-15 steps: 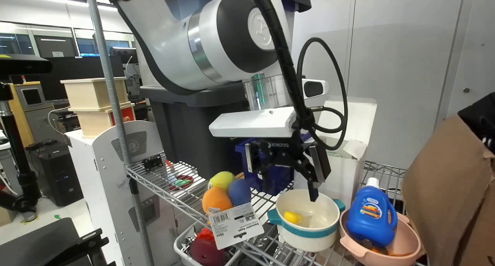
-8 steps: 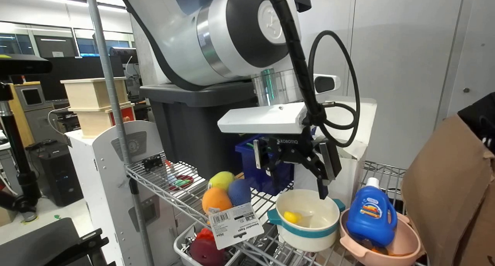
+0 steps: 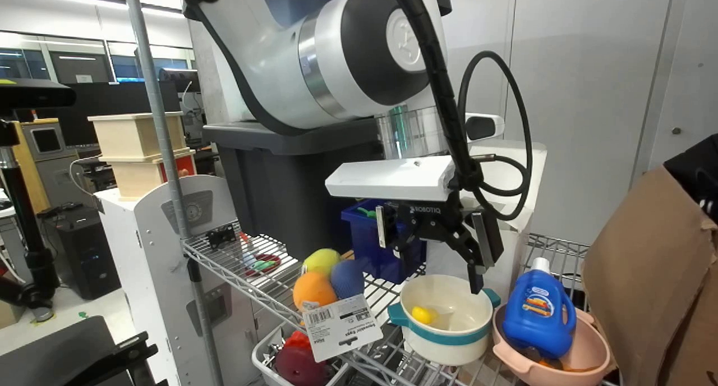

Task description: Remove the yellow ball from the white pot and place it inside the blue storage bin

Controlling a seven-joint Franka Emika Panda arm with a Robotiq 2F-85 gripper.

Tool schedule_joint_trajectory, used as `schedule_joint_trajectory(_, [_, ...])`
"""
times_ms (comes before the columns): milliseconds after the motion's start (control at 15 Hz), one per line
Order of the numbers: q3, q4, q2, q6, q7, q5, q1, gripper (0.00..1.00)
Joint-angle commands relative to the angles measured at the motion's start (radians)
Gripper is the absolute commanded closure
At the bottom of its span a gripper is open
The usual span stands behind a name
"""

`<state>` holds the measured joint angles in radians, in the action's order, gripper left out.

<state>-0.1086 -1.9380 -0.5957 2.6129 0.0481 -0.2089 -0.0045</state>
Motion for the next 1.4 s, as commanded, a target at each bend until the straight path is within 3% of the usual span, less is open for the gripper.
schedule_joint_trajectory(0, [0.014, 0.036, -0.029, -0.030, -0.012, 0.029, -0.006, 0.00])
schedule_joint_trajectory(1333, [0.031, 0.163, -0.153, -0.130, -0.015, 0.070, -0.012, 0.00])
